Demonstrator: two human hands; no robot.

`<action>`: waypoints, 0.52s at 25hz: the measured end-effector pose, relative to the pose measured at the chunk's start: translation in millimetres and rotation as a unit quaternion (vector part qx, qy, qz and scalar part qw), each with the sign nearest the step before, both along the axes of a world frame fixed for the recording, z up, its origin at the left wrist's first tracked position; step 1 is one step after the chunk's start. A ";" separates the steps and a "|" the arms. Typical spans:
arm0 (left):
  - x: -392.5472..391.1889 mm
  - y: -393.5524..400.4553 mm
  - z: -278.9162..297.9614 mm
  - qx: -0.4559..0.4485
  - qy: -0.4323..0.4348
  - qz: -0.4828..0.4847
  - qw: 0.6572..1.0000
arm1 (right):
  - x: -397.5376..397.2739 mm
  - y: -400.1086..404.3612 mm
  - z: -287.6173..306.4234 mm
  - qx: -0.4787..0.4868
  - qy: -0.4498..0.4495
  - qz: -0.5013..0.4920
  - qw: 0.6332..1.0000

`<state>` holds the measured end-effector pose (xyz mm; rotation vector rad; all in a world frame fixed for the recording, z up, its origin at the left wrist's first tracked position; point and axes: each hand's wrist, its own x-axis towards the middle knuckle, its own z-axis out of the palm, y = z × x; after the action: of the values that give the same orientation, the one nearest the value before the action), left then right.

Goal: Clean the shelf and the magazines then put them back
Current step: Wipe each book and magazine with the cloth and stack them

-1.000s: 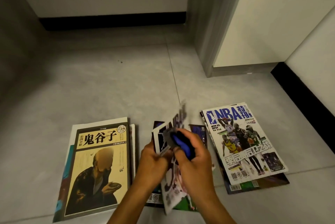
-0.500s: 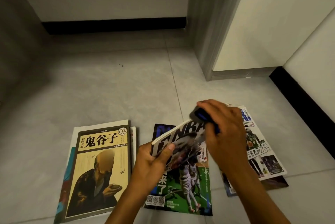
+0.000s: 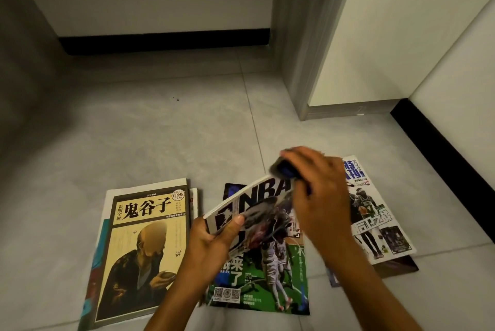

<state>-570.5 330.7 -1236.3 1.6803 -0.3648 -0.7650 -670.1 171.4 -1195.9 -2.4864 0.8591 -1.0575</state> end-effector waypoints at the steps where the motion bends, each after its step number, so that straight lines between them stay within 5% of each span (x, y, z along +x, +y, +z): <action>1: 0.3 2.0 -1.4 0.010 -0.001 -0.004 1.000 | -5.2 -16.2 -4.3 0.029 -0.013 -0.041 0.999; 3: -3.2 1.8 -0.6 0.018 0.009 -0.010 1.000 | -15.6 -36.8 -8.7 0.174 -0.107 -0.086 0.975; 6: -5.9 -0.1 2.6 0.001 0.014 0.014 1.000 | -18.6 -34.3 -2.7 0.468 -0.216 0.004 0.857; 13: -4.1 12.7 14.2 -0.051 0.084 0.018 0.995 | -29.5 -49.0 15.0 0.460 -0.064 0.174 0.868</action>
<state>-574.6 343.5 -1222.1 1.5103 -0.2513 -0.8414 -699.6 122.4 -1180.9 -1.6394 0.6189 -0.4865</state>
